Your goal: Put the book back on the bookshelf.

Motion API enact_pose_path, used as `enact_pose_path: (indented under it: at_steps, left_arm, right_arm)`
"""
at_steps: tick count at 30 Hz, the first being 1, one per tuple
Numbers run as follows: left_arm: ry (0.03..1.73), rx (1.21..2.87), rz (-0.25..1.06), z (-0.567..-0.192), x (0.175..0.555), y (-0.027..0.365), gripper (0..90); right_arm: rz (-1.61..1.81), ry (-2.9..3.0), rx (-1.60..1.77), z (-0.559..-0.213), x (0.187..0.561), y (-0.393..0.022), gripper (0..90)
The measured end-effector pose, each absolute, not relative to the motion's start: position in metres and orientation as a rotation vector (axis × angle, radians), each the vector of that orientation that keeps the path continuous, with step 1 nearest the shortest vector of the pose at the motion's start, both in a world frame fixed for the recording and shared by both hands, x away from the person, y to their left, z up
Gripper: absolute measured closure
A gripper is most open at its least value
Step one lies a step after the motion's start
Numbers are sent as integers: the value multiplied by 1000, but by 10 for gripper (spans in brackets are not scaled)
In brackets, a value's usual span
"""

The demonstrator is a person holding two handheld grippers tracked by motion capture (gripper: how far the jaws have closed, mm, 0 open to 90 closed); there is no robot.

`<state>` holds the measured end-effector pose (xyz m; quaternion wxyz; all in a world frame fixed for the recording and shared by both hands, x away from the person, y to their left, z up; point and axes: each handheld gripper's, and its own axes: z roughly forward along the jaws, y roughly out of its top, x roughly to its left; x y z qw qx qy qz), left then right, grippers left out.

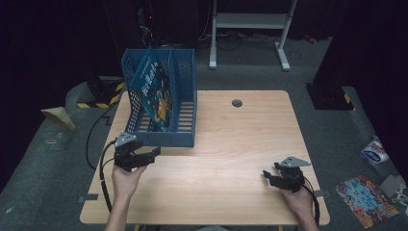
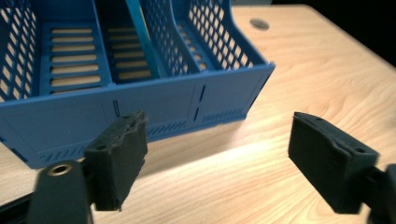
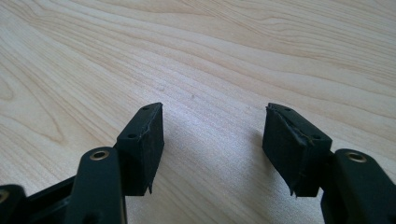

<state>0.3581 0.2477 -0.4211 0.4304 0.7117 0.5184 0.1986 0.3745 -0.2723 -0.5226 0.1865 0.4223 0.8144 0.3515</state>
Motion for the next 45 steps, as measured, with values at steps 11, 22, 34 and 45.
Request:
enact_pose_path:
  at_steps: [11,22,34,45]
  left_arm:
    - [1266,1897,451,-446,363,224,187]
    - [1282,1951,420,-475,370,206,181]
    - [1343,1930,447,-498,376,200,190]
    - [1374,1979,489,-513,380,192,206]
  right_arm:
    - [990,2293,1189,-523,375,-272,385]
    - [989,2293,1191,-523,374,-272,385]
    - [985,2293,1185,-523,374,-272,386]
    - [986,2293,1186,-523,374,-272,386]
